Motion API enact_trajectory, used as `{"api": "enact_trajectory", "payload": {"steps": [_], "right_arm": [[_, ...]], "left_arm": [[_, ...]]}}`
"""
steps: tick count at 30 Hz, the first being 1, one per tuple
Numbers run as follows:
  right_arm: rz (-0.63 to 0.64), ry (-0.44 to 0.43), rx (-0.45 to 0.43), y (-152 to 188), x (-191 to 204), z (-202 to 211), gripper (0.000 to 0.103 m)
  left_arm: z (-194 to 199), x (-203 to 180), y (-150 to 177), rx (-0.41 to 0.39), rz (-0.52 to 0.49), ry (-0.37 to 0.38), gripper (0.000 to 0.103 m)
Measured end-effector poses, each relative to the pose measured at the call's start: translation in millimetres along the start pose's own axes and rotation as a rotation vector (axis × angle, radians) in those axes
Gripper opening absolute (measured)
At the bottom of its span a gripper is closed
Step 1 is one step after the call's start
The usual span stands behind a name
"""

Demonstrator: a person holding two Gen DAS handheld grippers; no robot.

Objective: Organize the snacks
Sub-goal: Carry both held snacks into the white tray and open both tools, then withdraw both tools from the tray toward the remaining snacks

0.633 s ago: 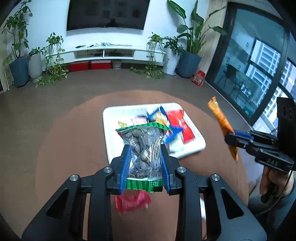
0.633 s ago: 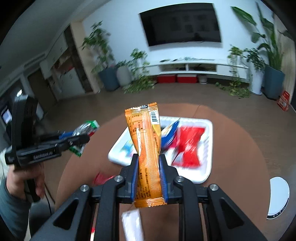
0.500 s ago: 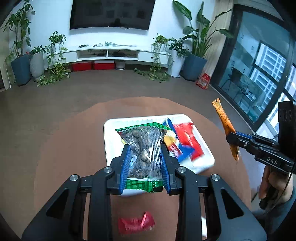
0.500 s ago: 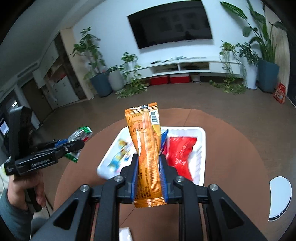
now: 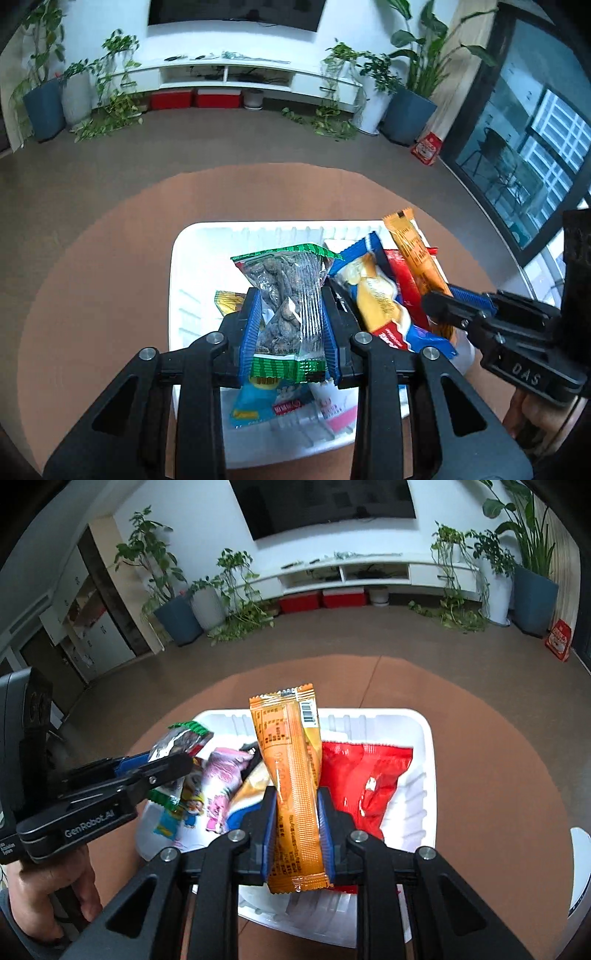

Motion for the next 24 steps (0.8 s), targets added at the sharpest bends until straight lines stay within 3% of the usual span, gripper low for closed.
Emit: {"api": "enact_trajectory", "payload": {"steps": [8, 10, 16, 21, 24], "right_arm": [[0.021, 0.04, 0.026, 10, 1, -14, 0.026], [0.03, 0.05, 0.022, 12, 2, -13, 0.027], [0.031, 0.06, 0.009, 11, 4, -8, 0.032], [0.032, 0.068, -0.034, 6, 5, 6, 0.06], [0.039, 0.08, -0.051, 4, 5, 13, 0.063]], "left_arm": [[-32, 4, 8, 0.023, 0.02, -0.022, 0.032], [-35, 5, 9, 0.027, 0.019, -0.032, 0.047], [-38, 13, 21, 0.03, 0.036, -0.051, 0.061], [-30, 11, 17, 0.014, 0.04, -0.05, 0.074], [-21, 11, 15, -0.005, 0.045, -0.05, 0.076]]}}
Point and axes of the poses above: each gripper's, at about its wrist camera, not at the fingertips, and z roughly against the way its jaws point, x to its left, y to its underside, the point moved 8 cm from there along -z, roughly the way its jaws point, and after that the axes turned 4 degrees about y, right-handed, at the moved point
